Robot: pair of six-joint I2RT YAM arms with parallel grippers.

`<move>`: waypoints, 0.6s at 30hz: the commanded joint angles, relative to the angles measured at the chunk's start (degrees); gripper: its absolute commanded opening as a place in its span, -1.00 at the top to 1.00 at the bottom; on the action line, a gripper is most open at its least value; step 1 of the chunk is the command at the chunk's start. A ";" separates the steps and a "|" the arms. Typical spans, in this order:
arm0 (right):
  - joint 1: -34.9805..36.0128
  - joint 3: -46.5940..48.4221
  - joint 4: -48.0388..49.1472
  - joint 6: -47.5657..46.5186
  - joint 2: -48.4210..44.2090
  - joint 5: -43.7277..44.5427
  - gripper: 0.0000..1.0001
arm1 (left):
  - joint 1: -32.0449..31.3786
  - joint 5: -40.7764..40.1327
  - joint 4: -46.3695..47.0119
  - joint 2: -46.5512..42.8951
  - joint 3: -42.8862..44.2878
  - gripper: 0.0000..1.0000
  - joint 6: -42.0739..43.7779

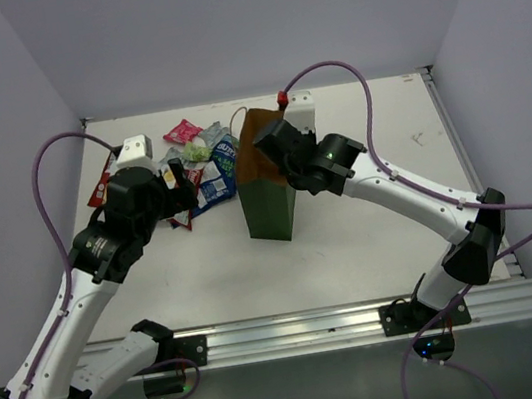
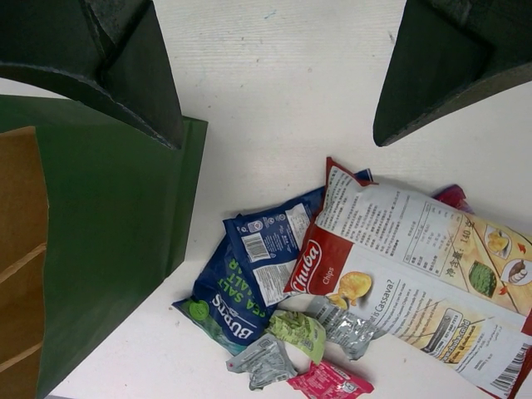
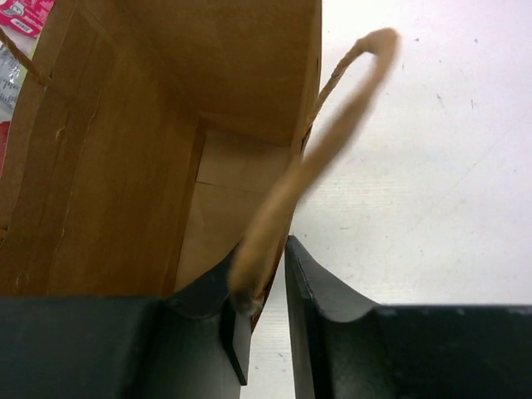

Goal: Place the snacks into the paper bag
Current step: Adjust the paper bag at the center of the board.

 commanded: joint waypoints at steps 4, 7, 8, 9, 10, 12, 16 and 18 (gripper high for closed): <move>0.20 -0.63 1.16 0.53 0.27 4.28 0.66 | 0.14 -1.24 -0.15 -1.20 -0.10 -1.00 0.83; 0.20 -1.25 0.89 0.00 -0.17 4.81 0.82 | 0.14 -1.24 -0.06 -1.11 -0.10 -1.00 0.75; 0.20 -1.42 0.81 -0.43 -0.34 5.07 0.86 | 0.05 -1.07 0.11 -1.20 -0.10 -1.00 0.66; 0.20 -1.77 0.89 -0.61 -0.52 5.34 0.89 | 0.14 -0.98 0.20 -1.20 -0.02 -1.00 0.66; 0.11 -1.95 0.89 -0.88 -0.87 5.78 0.99 | 0.14 -0.89 0.20 -0.94 -0.01 -1.00 0.57; -0.68 -2.65 1.42 -2.10 -1.74 5.69 1.00 | 0.05 -0.45 0.12 -0.85 0.07 -1.00 0.57; -2.70 -5.20 4.66 -7.89 -4.64 4.73 1.00 | 0.14 -0.45 -0.41 -0.67 0.51 -1.00 0.57; -4.37 -7.04 7.03 -10.27 -6.05 3.94 1.00 | 0.05 -0.28 -0.50 -0.58 0.95 -1.00 0.48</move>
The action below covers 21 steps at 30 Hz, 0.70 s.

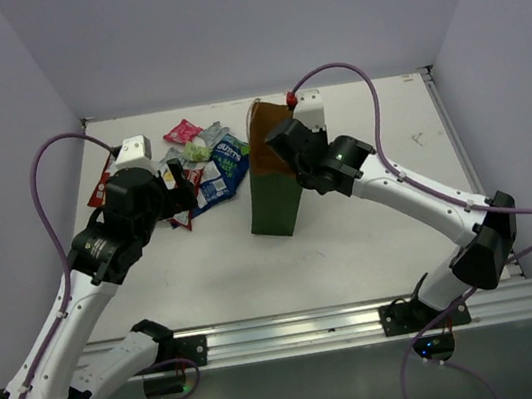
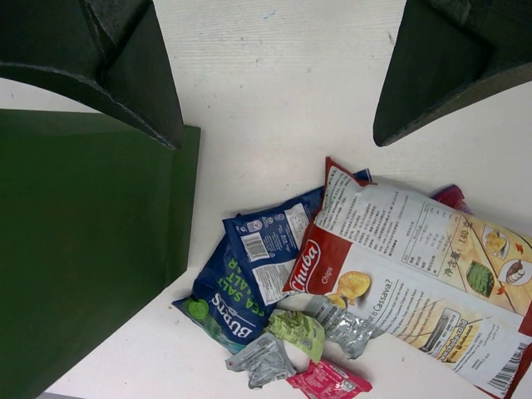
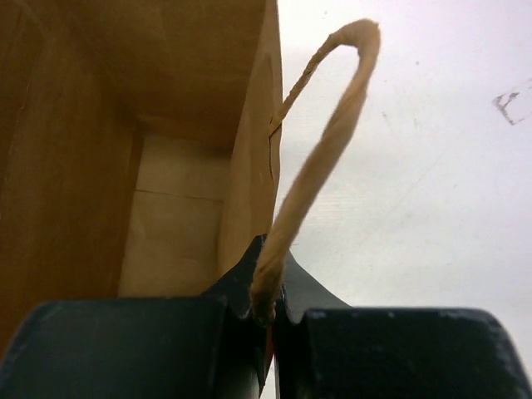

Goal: Place the snacks into the paper bag
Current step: Adjust the paper bag at the center of the board.

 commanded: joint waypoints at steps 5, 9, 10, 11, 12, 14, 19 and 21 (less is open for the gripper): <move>-7.05 -5.82 9.73 -12.28 -8.79 -3.53 1.00 | 0.14 0.21 -0.67 -0.01 1.04 -1.00 0.24; -8.73 -7.23 12.11 -19.39 -11.25 -5.30 1.00 | 0.05 0.56 -1.11 0.77 0.95 -1.00 -0.37; -8.82 -7.14 12.20 -21.67 -11.60 -5.04 1.00 | 0.14 0.73 -1.03 1.04 0.87 -1.00 -0.55; -9.35 -6.97 12.38 -22.83 -12.13 -5.04 1.00 | 0.14 0.91 -1.20 1.13 0.78 -1.00 -0.72; -9.61 -7.14 12.64 -23.97 -12.39 -5.30 1.00 | 0.14 0.91 -1.20 1.56 0.78 -1.00 -0.90; -10.75 -7.40 13.08 -26.35 -13.18 -5.39 1.00 | 0.14 1.35 -1.38 1.92 0.69 -1.00 -1.34; -13.04 -9.51 13.52 -29.42 -14.77 -5.39 1.00 | 0.14 1.70 -2.25 3.24 0.95 -1.00 -2.74; -13.66 -11.00 13.70 -29.69 -15.56 -5.48 1.00 | 0.14 1.53 -2.43 4.02 0.86 -1.00 -3.10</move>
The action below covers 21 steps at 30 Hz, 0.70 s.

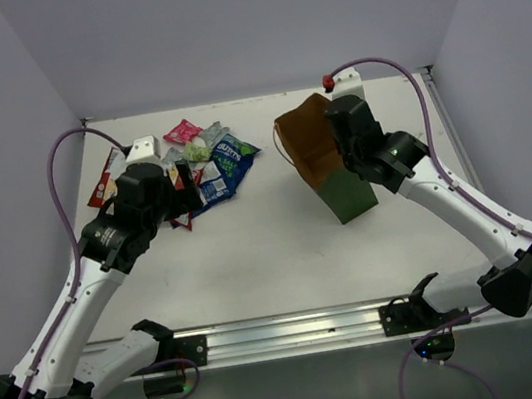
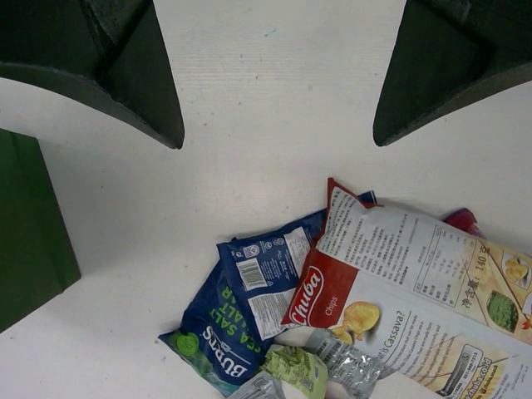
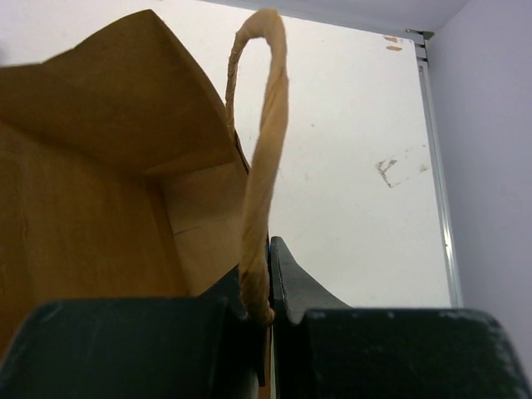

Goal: Place the snacks into the paper bag
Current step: Adjust the paper bag at the center of the board.

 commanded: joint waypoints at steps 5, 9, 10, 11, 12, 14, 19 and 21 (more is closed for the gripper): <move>-1.88 -3.74 2.53 -3.07 -3.52 -0.98 1.00 | 0.14 -3.36 -1.37 3.14 0.16 -1.00 -1.31; -2.15 -5.23 2.53 -2.10 -4.23 -2.55 1.00 | 0.14 -7.75 0.30 6.30 -1.77 -1.00 0.27; -2.15 -5.50 2.53 -1.76 -4.49 -2.74 1.00 | 0.14 -9.24 0.74 7.01 -2.03 -1.00 1.06; -2.15 -5.93 2.53 -1.67 -4.75 -3.09 1.00 | 0.14 -10.13 0.92 7.80 -2.04 -1.00 1.33; -2.23 -6.11 2.53 -1.49 -5.02 -3.35 1.00 | 0.14 -11.01 1.00 9.28 -2.12 -1.00 1.77; -2.15 -6.55 2.53 -1.23 -5.54 -3.88 1.00 | 0.49 -12.24 1.97 10.61 -2.12 -1.00 2.30; -2.32 -7.61 2.44 -1.05 -6.34 -5.11 1.00 | 3.04 -9.79 6.97 13.42 -3.88 -1.00 3.53; -2.24 -7.70 2.35 -0.79 -6.51 -6.16 1.00 | 4.70 -9.08 7.77 15.26 -3.97 -1.00 4.23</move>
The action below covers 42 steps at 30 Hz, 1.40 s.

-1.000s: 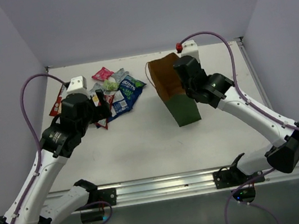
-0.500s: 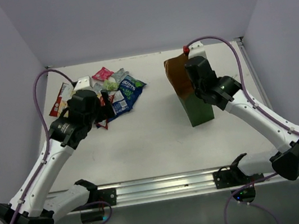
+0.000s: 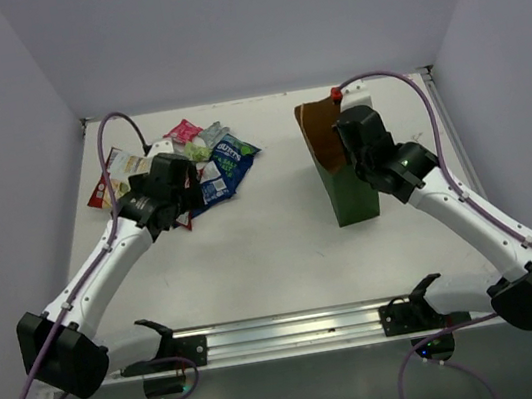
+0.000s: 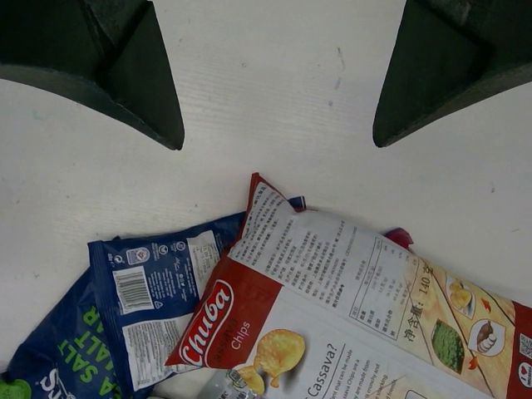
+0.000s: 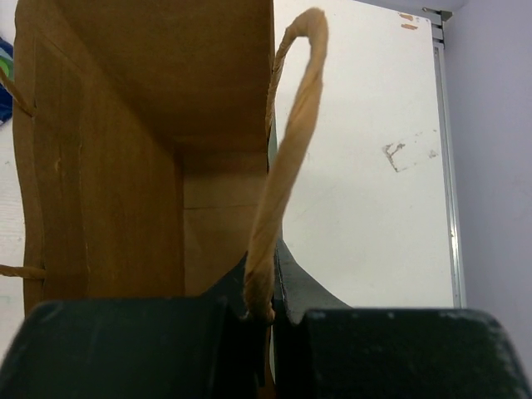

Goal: Place the snacks into the paper bag
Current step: Pick up the snack from the center of the board.

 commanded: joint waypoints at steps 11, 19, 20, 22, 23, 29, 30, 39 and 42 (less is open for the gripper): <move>-0.25 -0.40 1.48 1.16 -2.69 -7.94 1.00 | 22.58 14.71 15.32 8.66 3.10 -1.00 9.29; -0.25 1.27 0.16 2.57 -2.61 -13.04 1.00 | 31.82 25.00 11.83 17.19 6.10 -0.97 2.98; -0.16 1.36 0.07 2.57 -2.87 -13.39 1.00 | 31.91 24.91 11.11 16.76 5.49 -0.97 1.67; -0.16 1.27 0.07 2.66 -3.31 -13.83 1.00 | 31.82 26.48 11.36 15.09 1.46 -0.96 -0.89; -0.16 1.27 -0.02 2.66 -3.40 -14.09 1.00 | 31.91 27.10 12.24 12.30 -0.48 -0.95 -1.59; -0.16 1.36 -0.54 2.57 -3.92 -15.41 1.00 | 31.82 31.49 21.38 3.85 -14.54 -0.96 -7.04; -0.25 1.27 -0.54 2.57 -3.92 -15.50 1.00 | 31.82 32.37 24.70 3.40 -17.25 -0.96 -8.96; -0.16 0.22 0.07 3.00 -4.19 -16.91 1.00 | 26.64 39.59 45.71 7.08 -24.84 -0.97 -15.31; -0.25 -0.48 0.25 2.66 -4.71 -16.73 1.00 | 23.12 38.88 50.81 8.75 -24.76 -0.97 -16.89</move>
